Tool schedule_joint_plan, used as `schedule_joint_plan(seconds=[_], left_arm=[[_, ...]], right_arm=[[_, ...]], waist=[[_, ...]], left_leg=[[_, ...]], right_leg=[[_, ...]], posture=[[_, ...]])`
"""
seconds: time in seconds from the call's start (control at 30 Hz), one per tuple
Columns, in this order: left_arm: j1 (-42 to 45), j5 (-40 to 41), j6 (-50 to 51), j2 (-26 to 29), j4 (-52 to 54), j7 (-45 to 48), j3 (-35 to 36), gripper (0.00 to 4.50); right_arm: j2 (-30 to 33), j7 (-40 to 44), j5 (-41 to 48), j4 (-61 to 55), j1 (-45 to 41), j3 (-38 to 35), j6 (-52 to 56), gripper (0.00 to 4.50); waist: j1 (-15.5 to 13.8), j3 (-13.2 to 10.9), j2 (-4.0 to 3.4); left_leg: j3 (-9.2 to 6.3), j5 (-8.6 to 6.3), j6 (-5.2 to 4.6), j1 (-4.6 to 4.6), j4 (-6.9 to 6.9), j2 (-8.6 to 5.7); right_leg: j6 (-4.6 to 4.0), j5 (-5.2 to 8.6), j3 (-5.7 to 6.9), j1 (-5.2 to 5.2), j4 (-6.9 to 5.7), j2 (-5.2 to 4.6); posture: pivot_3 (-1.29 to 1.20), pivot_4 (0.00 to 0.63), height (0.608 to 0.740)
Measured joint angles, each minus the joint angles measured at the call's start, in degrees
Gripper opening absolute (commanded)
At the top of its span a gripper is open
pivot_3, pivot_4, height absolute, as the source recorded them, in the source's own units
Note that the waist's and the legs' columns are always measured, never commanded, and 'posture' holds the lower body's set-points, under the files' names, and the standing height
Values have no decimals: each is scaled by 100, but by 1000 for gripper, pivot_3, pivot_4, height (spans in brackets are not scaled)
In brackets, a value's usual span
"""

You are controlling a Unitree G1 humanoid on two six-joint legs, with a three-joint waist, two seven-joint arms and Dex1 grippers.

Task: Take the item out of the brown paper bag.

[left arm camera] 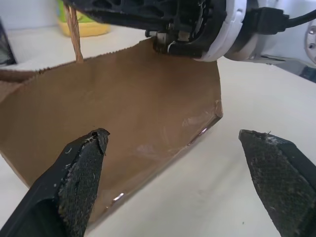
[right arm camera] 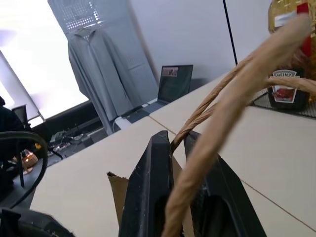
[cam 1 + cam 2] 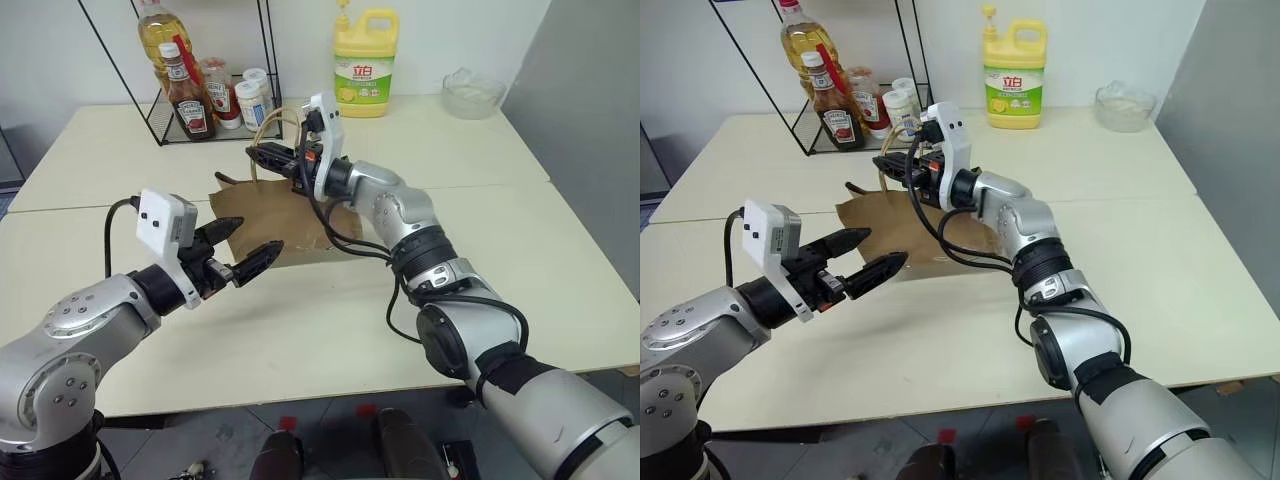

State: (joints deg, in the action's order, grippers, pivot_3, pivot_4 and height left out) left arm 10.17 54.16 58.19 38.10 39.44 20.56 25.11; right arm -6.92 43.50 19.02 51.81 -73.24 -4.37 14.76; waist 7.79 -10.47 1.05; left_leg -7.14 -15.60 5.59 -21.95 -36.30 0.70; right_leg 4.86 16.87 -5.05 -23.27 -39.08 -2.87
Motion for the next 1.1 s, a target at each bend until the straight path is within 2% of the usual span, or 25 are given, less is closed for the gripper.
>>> schedule_joint_plan(seconds=[0.37,0.63,0.7,0.87,1.03,1.1], left_arm=[[-279,197,-227,218,57,-109,191,4500],[40,311,-351,462,-141,-106,191,4500],[68,356,-361,518,-199,-99,195,4500],[59,367,-376,644,-331,21,207,4500],[80,337,-437,755,-465,155,199,4500],[167,311,-495,820,-580,253,164,4500]], right_arm=[[24,-15,-166,815,1,-62,-917,124],[117,117,-385,1079,67,-50,-1191,124],[132,210,-411,1084,67,-50,-1186,784],[273,664,-451,922,118,63,-1039,1984],[578,931,-497,466,416,243,-784,3627],[767,1014,-495,164,553,316,-588,3627]], waist=[[15,0,0],[16,0,0],[17,0,0],[17,0,0],[11,0,0],[-3,0,0]], left_leg=[[0,0,0,2,1,0],[0,0,0,4,1,0],[1,0,0,4,1,0],[0,0,0,4,1,0],[-1,0,0,3,0,0],[-3,0,0,2,-2,0]], right_leg=[[0,0,0,0,1,2],[0,0,-1,0,0,3],[0,0,-1,0,0,3],[0,0,-1,0,0,3],[0,0,0,3,0,3],[0,0,2,4,1,3]], posture=[[0,150,740],[0,150,740],[0,150,740],[0,150,740],[0,150,740],[0,150,740]])
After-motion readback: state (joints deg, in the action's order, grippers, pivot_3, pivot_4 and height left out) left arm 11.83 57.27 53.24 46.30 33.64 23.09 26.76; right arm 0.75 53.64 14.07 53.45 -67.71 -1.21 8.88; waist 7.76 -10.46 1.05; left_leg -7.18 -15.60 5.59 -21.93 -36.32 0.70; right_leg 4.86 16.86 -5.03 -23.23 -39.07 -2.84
